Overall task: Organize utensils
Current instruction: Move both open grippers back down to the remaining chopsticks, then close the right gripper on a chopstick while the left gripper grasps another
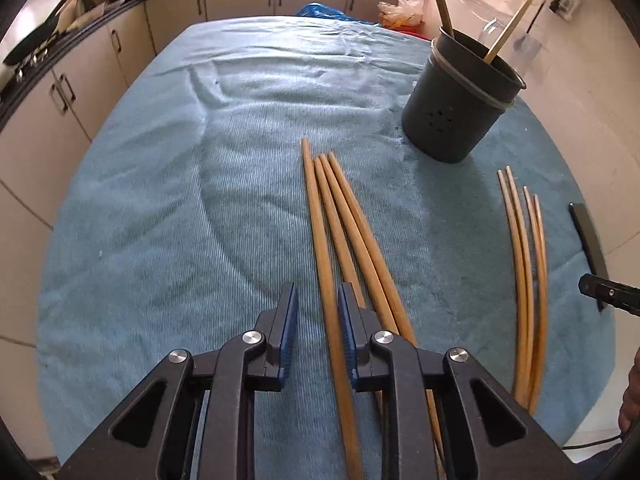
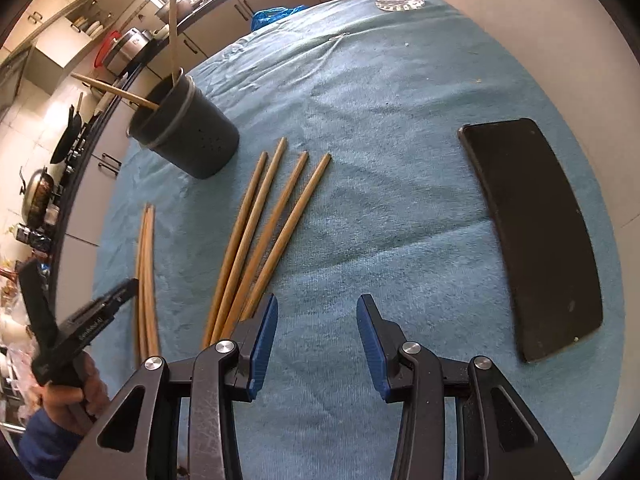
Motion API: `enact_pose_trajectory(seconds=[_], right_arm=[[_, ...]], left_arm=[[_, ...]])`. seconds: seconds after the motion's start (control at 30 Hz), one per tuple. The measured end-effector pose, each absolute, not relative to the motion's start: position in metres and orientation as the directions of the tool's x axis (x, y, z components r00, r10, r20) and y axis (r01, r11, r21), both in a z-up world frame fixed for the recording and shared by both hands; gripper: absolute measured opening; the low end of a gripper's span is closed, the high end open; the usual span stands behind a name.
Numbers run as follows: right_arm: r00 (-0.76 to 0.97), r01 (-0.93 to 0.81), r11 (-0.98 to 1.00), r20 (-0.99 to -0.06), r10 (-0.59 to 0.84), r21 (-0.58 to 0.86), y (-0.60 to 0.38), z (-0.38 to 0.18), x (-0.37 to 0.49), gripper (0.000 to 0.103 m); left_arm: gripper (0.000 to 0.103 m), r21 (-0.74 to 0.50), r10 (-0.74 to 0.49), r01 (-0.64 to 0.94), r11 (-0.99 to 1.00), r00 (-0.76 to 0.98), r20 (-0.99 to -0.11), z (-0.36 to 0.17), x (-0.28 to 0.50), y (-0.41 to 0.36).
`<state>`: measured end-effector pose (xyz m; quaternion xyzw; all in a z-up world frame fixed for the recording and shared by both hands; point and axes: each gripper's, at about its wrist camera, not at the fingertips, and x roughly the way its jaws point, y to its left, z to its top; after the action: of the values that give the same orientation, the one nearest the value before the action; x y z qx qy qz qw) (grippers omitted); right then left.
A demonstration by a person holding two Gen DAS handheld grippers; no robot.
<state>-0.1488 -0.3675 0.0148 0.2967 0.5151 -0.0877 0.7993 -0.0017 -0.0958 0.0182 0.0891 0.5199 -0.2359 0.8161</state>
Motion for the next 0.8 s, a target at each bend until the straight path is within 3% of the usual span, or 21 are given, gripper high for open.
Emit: enact_pose_trajectory(seconds=[0.33, 0.8], right_arm=[[0.443, 0.473, 0.810, -0.888, 0.123, 0.348, -0.363, 0.004, -0.114, 0.041], [0.386, 0.503, 0.848, -0.921, -0.047, 0.167, -0.354, 0.001, -0.075, 0.013]], left_arm=[[0.020, -0.074, -0.287, 0.506, 0.859, 0.357, -0.889, 0.018, 0.026, -0.110], [0.020, -0.071, -0.294, 0.509, 0.858, 0.374, -0.880, 0.016, 0.051, -0.119]])
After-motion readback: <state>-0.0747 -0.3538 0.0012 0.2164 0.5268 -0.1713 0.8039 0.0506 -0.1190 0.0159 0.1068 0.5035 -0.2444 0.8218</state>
